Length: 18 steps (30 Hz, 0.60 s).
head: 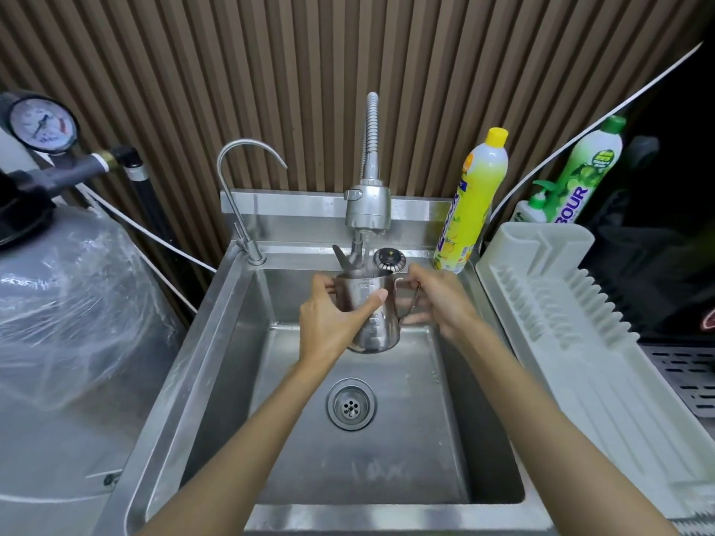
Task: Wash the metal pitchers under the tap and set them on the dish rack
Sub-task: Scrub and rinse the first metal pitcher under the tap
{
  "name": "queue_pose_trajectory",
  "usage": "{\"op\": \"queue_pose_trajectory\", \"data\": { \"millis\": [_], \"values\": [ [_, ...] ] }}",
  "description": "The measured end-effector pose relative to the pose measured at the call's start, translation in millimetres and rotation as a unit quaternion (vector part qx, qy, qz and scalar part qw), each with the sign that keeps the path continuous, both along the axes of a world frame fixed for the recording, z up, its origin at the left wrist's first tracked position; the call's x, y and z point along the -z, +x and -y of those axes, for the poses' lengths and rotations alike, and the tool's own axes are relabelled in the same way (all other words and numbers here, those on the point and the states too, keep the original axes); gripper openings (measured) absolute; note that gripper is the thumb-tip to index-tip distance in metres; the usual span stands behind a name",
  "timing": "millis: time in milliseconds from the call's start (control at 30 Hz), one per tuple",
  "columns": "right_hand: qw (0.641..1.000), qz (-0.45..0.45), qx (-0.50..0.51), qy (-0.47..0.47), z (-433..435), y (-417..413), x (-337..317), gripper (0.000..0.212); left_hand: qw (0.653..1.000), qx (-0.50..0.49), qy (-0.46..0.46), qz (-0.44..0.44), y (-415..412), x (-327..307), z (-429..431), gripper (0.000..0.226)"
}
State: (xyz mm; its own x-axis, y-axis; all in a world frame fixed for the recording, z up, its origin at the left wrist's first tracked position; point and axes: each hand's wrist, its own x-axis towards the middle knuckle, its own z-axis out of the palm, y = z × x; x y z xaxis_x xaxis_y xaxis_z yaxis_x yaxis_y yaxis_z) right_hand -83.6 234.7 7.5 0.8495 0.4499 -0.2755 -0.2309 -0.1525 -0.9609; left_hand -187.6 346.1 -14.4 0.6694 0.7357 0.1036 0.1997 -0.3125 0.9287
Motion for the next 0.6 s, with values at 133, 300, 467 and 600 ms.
{"op": "queue_pose_trajectory", "data": {
  "millis": [133,300,467,600],
  "values": [
    [0.982,0.151,0.029,-0.111,-2,8,-27,0.022,0.993,0.053,-0.103,0.034,7,6,3,0.049],
    [0.938,0.302,0.016,-0.170,-9,9,-52,0.030,0.970,0.116,-0.192,0.093,16,2,6,0.047],
    [0.975,0.215,-0.046,-0.034,-17,22,-54,0.029,0.968,0.066,-0.170,0.170,25,5,5,0.059],
    [0.986,0.048,-0.065,0.143,-27,25,-38,0.031,0.982,0.009,-0.017,0.188,15,-1,1,0.062]
  ]
}}
